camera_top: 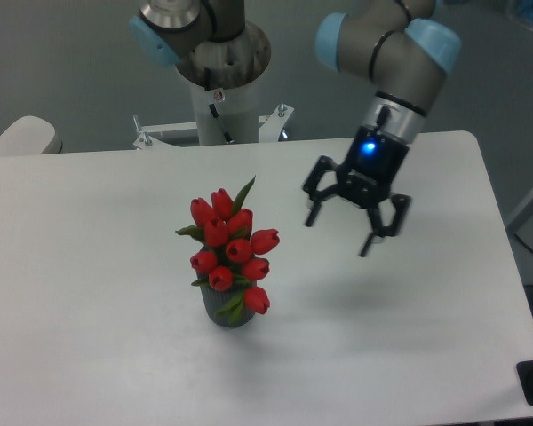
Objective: Insert the flowers into the vase
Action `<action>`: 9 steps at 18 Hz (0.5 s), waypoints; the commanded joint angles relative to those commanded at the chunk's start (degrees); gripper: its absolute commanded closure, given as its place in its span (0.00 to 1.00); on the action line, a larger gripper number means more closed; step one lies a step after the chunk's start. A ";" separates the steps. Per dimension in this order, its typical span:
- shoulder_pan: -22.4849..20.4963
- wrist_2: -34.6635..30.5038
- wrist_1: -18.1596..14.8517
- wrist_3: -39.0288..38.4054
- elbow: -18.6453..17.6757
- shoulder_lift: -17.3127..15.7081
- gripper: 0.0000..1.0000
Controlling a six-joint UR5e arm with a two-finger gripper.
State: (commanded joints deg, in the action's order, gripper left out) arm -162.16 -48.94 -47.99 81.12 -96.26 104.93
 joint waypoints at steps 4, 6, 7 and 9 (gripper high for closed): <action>0.44 -6.59 0.00 0.88 5.53 2.46 0.00; 1.40 -11.33 -0.09 2.19 8.18 3.78 0.00; 2.19 -14.23 -0.09 3.33 9.49 4.57 0.00; 3.25 -19.94 -0.09 6.23 11.96 6.15 0.00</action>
State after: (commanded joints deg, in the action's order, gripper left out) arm -158.91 -68.88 -48.08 87.35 -84.30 111.09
